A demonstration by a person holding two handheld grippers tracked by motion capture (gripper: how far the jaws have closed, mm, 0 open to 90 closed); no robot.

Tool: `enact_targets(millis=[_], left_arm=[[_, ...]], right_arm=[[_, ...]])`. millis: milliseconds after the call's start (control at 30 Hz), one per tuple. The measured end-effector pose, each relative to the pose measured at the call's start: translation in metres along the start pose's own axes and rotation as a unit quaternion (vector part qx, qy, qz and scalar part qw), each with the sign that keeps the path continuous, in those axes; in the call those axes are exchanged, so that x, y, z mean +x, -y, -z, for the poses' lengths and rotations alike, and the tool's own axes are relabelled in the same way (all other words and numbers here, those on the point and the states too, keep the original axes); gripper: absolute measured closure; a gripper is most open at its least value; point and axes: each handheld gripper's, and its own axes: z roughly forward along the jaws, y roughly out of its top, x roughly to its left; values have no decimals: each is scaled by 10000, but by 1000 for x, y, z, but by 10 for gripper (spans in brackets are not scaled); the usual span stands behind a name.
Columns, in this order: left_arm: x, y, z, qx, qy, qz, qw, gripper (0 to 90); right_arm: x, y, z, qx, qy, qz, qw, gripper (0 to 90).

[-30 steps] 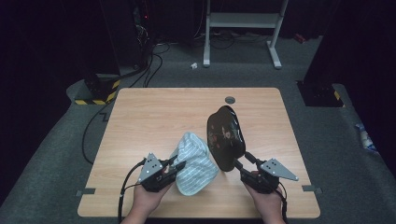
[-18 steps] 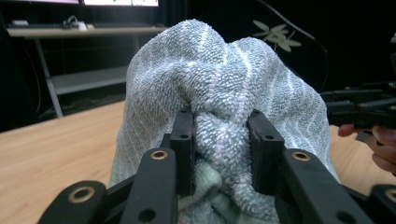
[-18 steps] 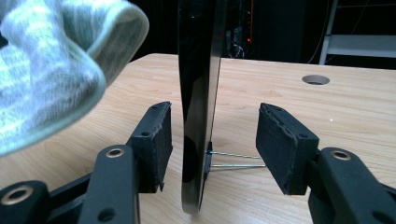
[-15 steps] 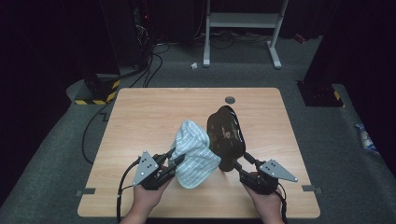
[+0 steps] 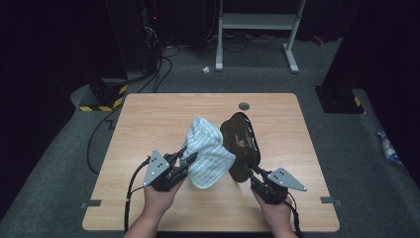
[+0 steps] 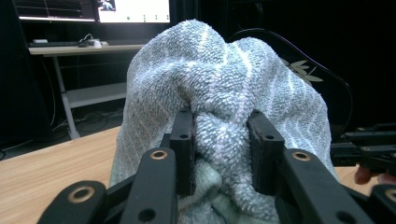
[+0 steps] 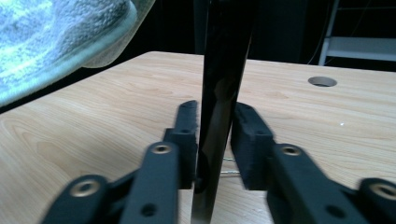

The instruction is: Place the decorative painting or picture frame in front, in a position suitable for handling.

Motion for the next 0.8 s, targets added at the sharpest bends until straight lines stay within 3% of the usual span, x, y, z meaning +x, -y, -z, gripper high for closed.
enact_targets(millis=[267,667,733,800], left_arm=[[1,0,1,17,5,23,10000,679],[1,3,2,74,-21,25,10000,677],[1,4,2,85,-24,29,10000,678],[1,4,2,85,-31,26,10000,678]], right_arm=[[-4,1,2,22,-23,-154,9999,777],[-3,4,18,19,-36,-184,9998,775],[-3,6,19,16,-28,-184,9998,765],[-4,7,18,56,-48,-220,9997,667]])
